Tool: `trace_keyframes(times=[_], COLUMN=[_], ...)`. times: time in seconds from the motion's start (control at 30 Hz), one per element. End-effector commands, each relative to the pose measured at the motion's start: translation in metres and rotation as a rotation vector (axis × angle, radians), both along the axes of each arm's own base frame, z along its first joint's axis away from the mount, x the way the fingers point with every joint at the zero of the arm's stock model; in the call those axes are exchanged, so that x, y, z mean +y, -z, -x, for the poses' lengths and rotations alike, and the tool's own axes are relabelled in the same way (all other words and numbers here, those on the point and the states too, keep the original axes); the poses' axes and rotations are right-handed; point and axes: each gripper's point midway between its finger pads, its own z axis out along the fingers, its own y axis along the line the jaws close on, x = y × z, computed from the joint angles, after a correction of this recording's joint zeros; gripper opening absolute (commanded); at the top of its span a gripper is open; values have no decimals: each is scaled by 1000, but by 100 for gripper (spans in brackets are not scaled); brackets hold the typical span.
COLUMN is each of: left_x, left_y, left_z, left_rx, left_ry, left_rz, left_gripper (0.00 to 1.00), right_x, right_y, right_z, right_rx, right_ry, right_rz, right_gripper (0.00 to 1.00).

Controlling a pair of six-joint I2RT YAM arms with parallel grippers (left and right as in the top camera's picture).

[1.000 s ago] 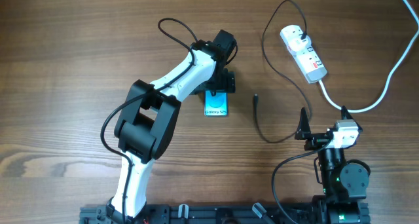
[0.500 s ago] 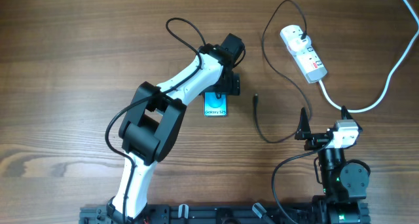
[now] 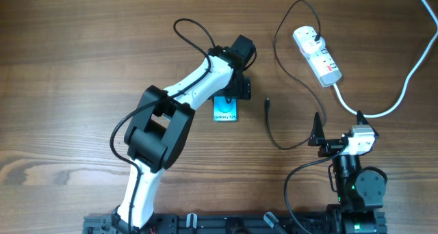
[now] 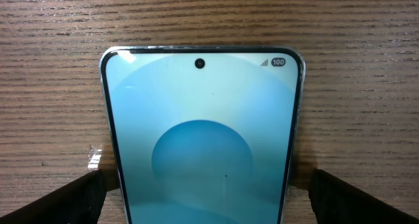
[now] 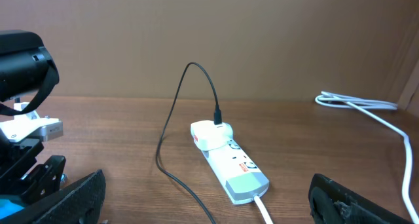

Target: Plug charger to phone and switch on socket

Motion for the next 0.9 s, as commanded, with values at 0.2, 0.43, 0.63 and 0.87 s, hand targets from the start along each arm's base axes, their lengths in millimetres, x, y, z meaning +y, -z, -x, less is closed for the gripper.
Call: trace_keyframes(times=[0.2, 0.43, 0.63, 0.87], left_x=[6, 8, 8, 8], left_y=[29, 29, 29, 29], left_z=[15, 17, 17, 18], left_rx=[76, 83, 84, 87], left_ry=[-7, -7, -7, -7], left_rz=[-44, -48, -49, -51], left_gripper=[95, 98, 100, 94], right_x=[-1, -1, -1, -1], right_y=[-1, -2, -1, -1], right_z=[0, 0, 0, 0], right_rx=[-7, -8, -7, -7], right_ry=[1, 1, 1, 1], right_rz=[2, 2, 2, 2], right_gripper=[100, 100, 100, 100])
